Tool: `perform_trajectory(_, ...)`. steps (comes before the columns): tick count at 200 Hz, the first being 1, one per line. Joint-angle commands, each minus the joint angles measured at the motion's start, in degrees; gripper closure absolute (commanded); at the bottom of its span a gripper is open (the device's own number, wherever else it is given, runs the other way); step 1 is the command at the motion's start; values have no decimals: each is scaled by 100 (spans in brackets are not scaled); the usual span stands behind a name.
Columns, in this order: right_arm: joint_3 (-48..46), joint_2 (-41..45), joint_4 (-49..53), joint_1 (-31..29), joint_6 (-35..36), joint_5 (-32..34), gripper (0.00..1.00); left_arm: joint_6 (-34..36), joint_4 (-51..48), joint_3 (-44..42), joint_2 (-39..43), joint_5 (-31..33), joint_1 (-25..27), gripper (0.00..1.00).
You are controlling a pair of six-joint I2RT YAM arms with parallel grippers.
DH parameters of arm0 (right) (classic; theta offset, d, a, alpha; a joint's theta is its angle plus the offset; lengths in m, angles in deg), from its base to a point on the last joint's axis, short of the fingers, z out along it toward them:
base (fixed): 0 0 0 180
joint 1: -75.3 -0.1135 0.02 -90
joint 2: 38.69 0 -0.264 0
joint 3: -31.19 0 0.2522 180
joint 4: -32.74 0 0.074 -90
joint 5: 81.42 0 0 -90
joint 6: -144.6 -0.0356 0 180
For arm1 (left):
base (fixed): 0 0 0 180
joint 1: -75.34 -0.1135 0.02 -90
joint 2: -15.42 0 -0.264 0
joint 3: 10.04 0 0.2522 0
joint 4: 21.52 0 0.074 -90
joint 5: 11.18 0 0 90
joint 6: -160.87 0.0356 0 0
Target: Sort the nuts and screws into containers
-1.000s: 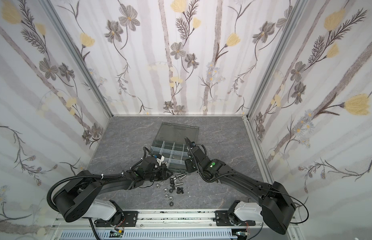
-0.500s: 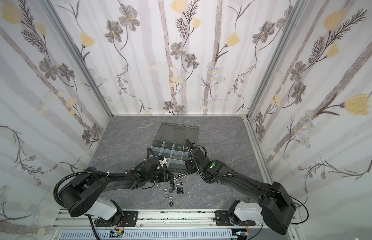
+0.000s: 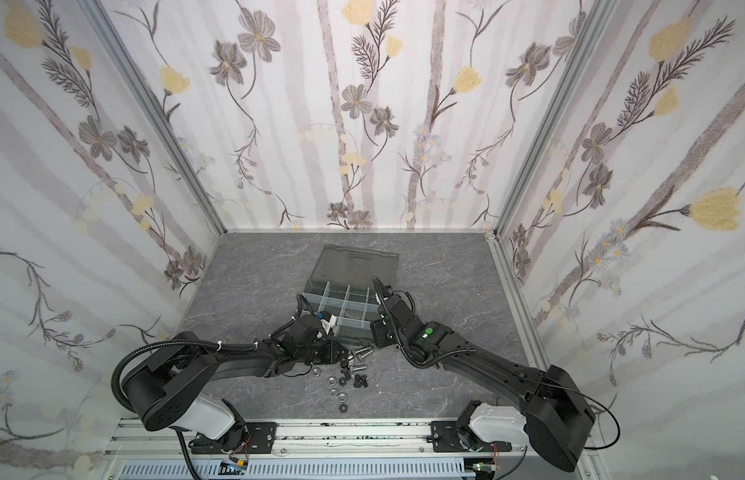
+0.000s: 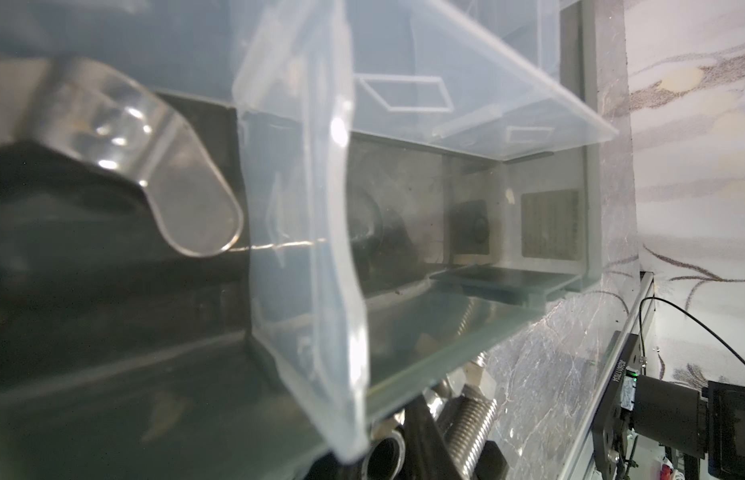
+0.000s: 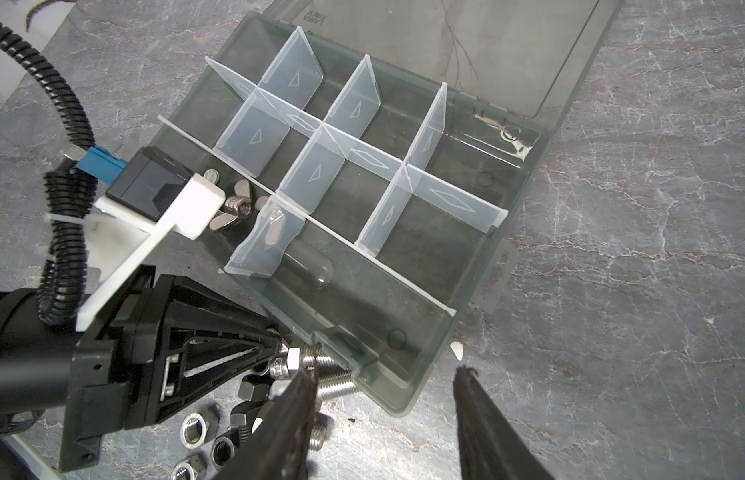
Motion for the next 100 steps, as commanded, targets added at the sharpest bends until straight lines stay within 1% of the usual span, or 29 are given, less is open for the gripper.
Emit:
perform_trajectory(1, -33, 23, -206, -3, -86, 23, 46, 53, 77, 54, -3, -49, 28, 83)
perform_trajectory(18, -49, 48, -217, 0, -97, 58, 46, 18, 77, 55, 16, -26, 24, 89)
perform_trajectory(53, -63, 67, -220, -4, -98, 81, 46, 18, 82, 74, 60, -33, 30, 94)
perform_trajectory(73, -70, 67, -215, -4, -94, 68, 46, 2, 75, 58, 60, -30, 27, 100)
perform_trajectory(100, -78, 66, -214, -4, -98, 58, 46, -60, 77, 41, 142, -72, 31, 100)
